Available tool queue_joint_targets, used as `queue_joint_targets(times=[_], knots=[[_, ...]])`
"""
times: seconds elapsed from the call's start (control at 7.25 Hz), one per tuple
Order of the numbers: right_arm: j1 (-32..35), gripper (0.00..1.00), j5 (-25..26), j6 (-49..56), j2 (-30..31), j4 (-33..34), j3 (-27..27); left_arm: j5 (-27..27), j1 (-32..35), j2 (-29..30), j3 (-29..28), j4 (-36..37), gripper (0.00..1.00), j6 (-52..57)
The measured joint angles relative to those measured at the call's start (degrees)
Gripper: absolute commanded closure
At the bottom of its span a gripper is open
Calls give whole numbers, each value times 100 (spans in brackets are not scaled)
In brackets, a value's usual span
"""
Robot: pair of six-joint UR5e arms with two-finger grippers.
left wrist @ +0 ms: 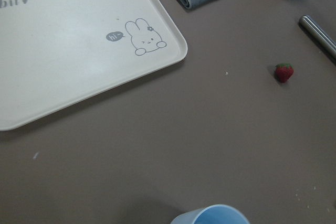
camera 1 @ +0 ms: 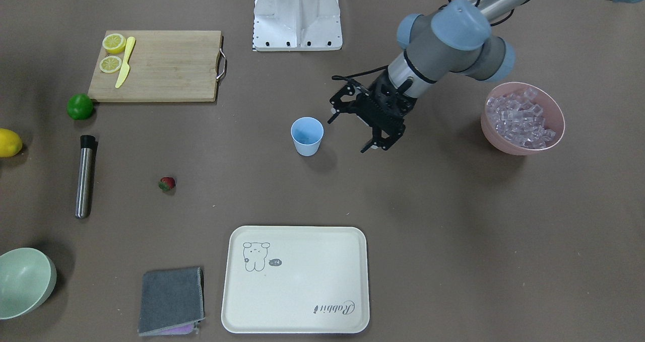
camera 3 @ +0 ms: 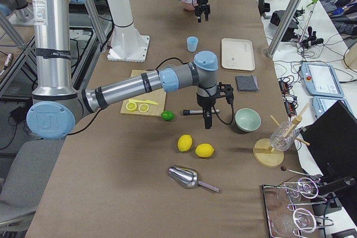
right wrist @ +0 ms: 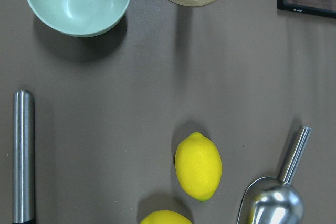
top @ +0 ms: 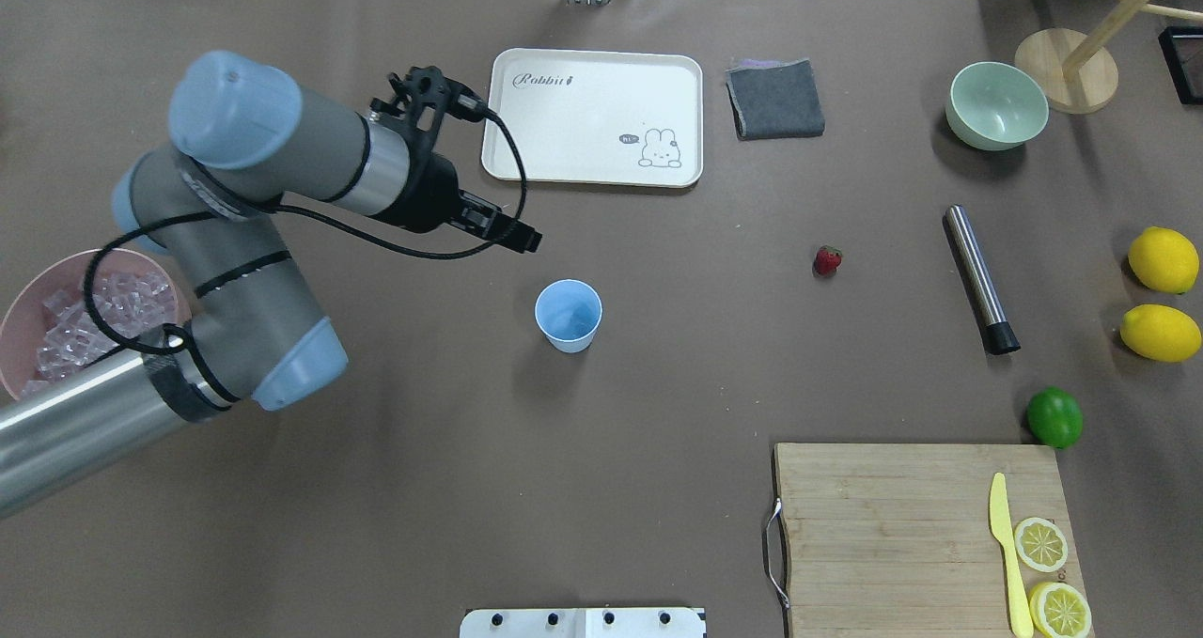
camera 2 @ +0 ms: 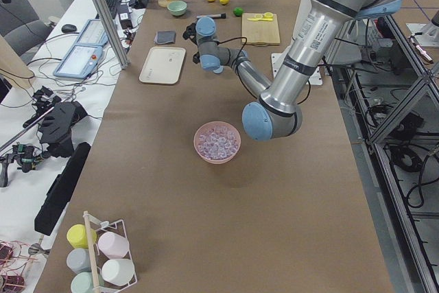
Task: Mash ice and strawberries in cup
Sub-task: 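Move the empty left gripper back over the pink ice bowl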
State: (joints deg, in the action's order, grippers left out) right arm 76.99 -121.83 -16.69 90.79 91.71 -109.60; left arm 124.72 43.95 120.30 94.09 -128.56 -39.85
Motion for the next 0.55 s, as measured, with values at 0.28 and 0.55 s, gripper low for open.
queue_joint_targets(times=[0.28, 0.55], knots=[[0, 0, -14, -1, 0, 14, -3, 618, 550, -494, 54, 12, 6, 913], [0, 0, -16, -1, 0, 21, 6, 931, 931, -1023, 66, 9, 6, 1901]])
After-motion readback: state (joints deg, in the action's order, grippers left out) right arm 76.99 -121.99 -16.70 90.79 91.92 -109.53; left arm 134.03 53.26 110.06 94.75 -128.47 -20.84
